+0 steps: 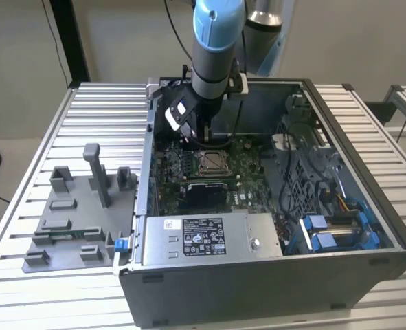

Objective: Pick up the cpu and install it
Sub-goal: 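Install the first cpu locking lever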

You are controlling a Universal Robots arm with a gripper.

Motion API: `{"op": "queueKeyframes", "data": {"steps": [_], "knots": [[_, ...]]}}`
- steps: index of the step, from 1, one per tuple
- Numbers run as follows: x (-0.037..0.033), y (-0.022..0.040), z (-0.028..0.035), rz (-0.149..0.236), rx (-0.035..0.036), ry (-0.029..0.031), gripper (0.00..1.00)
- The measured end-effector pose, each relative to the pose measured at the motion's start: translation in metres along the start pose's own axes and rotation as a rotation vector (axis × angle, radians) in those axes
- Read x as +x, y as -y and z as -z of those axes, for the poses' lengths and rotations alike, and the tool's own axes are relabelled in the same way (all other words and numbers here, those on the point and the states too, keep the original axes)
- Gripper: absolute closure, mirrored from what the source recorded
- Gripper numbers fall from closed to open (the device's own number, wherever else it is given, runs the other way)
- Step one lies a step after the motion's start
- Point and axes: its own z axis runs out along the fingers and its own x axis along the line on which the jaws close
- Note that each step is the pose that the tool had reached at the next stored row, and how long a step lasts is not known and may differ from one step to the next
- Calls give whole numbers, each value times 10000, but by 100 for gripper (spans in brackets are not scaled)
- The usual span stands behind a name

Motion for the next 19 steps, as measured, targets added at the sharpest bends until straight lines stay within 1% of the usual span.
{"op": "queueKeyframes", "data": {"steps": [2, 6, 11, 19], "knots": [[-5, 0, -12, 0, 0, 5, 100], [-28, 0, -64, -1, -1, 3, 100], [-48, 0, -109, 0, 0, 5, 100], [-55, -1, -131, 0, -1, 3, 100]]}}
